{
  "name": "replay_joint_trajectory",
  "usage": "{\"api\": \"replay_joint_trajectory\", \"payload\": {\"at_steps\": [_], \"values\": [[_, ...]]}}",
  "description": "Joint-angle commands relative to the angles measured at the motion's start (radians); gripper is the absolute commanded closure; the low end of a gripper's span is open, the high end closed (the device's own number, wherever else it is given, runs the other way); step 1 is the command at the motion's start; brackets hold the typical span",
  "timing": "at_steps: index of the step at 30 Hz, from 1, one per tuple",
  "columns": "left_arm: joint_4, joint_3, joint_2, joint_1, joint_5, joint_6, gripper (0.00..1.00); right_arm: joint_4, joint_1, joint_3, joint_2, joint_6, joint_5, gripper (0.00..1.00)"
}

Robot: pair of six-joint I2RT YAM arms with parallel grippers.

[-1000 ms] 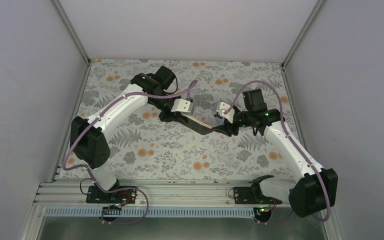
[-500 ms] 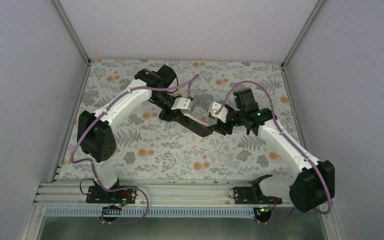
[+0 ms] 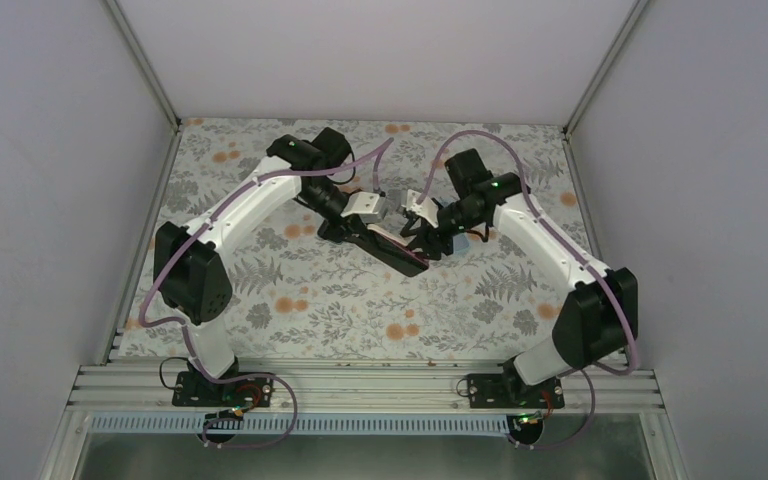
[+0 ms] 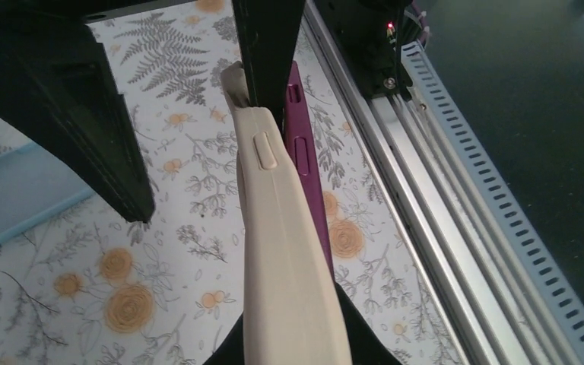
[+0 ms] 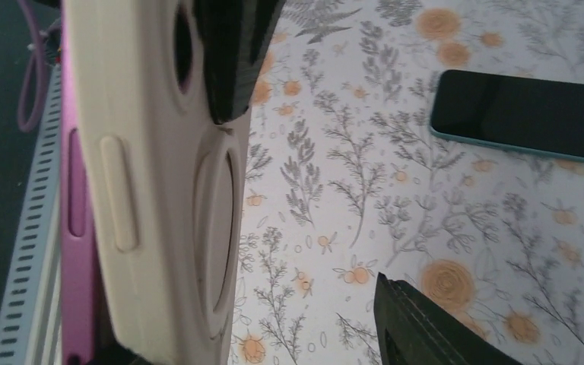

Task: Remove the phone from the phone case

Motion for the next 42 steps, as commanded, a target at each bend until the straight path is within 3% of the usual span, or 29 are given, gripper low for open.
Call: {"api": "replay_joint_trajectory", "payload": {"at_steps": [1, 6, 9, 12, 18, 19, 20, 26, 33, 39, 42], "values": [[0.179, 0.017, 0.006, -0.083, 0.337, -0.065, 0.98, 0.148, 0.11, 0.082, 0.053, 0.013, -0.227, 0.52], [0.321, -0.01, -0.016, -0.079, 0.249, -0.178, 0.98, 0.142, 0.1, 0.074, 0.096, 0.042, -0.254, 0.86], [0.388, -0.03, -0.043, -0.052, 0.182, -0.217, 0.94, 0.162, 0.057, 0.055, 0.079, 0.069, -0.251, 0.96], [0.503, -0.08, -0.087, -0.004, 0.102, -0.282, 0.6, 0.144, -0.019, 0.06, 0.057, 0.086, -0.245, 0.96], [0.886, -0.313, -0.315, 0.039, -0.177, -0.443, 0.24, 0.217, -0.154, -0.002, -0.007, 0.193, -0.124, 0.96], [0.933, -0.353, -0.346, 0.038, -0.204, -0.459, 0.06, 0.267, -0.175, -0.022, -0.012, 0.239, -0.087, 0.96], [0.982, -0.389, -0.374, 0.036, -0.232, -0.474, 0.01, 0.296, -0.193, -0.032, -0.013, 0.271, -0.062, 0.96], [1.199, -0.478, -0.377, -0.026, -0.463, -0.568, 0.0, 0.603, -0.253, -0.018, 0.034, 0.637, 0.072, 0.96], [1.554, -0.46, -0.187, -0.121, -0.86, -0.755, 0.03, 0.718, -0.253, 0.199, 0.221, 0.987, 0.218, 0.96], [1.646, -0.378, -0.03, -0.179, -1.009, -0.822, 0.01, 0.702, -0.196, 0.303, 0.331, 1.066, 0.221, 0.96], [1.634, -0.312, 0.037, -0.184, -0.998, -0.846, 0.01, 0.701, -0.184, 0.315, 0.352, 1.086, 0.194, 0.96]]}}
